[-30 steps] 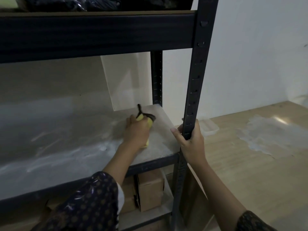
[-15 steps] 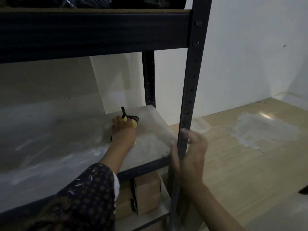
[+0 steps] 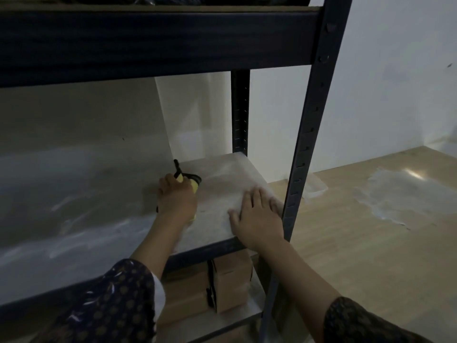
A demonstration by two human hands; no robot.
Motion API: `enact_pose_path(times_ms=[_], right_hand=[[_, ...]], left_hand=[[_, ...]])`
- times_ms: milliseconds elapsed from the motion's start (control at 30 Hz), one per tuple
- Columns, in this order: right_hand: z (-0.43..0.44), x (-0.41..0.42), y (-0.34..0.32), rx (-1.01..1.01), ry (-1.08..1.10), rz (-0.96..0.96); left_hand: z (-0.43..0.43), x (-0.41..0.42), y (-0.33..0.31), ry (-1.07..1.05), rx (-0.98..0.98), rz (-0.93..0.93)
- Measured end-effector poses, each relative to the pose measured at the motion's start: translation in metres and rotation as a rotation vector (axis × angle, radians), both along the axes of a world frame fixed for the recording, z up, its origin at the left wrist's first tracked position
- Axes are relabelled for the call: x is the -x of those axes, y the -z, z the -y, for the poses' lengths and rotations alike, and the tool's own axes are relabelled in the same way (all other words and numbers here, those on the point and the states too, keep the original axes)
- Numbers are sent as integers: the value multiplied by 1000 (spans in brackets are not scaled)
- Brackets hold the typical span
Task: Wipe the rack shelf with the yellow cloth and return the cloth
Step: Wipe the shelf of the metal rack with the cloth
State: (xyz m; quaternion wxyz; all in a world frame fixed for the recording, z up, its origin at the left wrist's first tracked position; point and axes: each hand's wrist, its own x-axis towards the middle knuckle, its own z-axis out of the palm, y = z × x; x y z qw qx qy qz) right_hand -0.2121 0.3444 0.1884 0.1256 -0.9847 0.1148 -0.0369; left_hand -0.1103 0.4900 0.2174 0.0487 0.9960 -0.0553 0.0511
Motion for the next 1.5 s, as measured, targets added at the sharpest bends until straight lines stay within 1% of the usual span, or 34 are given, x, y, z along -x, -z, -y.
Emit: enact_pose_path(times_ms=[67, 133, 200, 333, 400, 500, 567, 633, 800, 933, 1000, 1033, 1067, 1100, 1200, 1267, 1367, 1500], right_hand=[[1, 0, 0, -6, 1, 9], [1, 0, 0, -12, 3, 10], [0, 2, -1, -28, 1, 14], [1, -2, -10, -54, 17, -14], [4, -6, -18, -49, 45, -1], [3, -9, -19, -48, 85, 49], [1, -11, -12, -81, 133, 41], [2, -16, -5, -98, 170, -2], [7, -23, -1, -98, 160, -14], [7, -23, -1, -102, 151, -5], [7, -22, 0, -109, 156, -2], [6, -22, 1, -112, 159, -1], [6, -22, 0, -114, 159, 1], [6, -22, 1, -114, 159, 4], [6, -22, 1, -95, 158, 16], [6, -23, 2, -74, 158, 4], [8, -23, 2, -77, 159, -13], [8, -23, -1, -112, 146, -17]], left_hand=[[17, 4, -3, 139, 45, 36], [34, 14, 1, 250, 28, 34], [37, 16, 10, 232, -11, 30], [27, -4, 4, 73, -89, 12], [34, -17, -8, 72, -33, -1], [64, -38, -18, 258, 91, 33], [87, -48, -15, 393, 90, 64], [104, -56, -3, 451, 53, 49], [104, -68, 9, 395, 28, 65], [66, -81, 10, 148, -17, 122], [47, -87, 5, 33, -45, 72], [44, -89, 1, 11, -50, 43], [46, -93, -3, 37, -44, 34], [52, -96, -4, 117, -28, 45], [95, -86, -2, 417, -9, 95], [123, -72, 3, 485, -10, 72], [137, -74, 10, 425, -40, 158], [115, -97, 12, 249, -3, 164]])
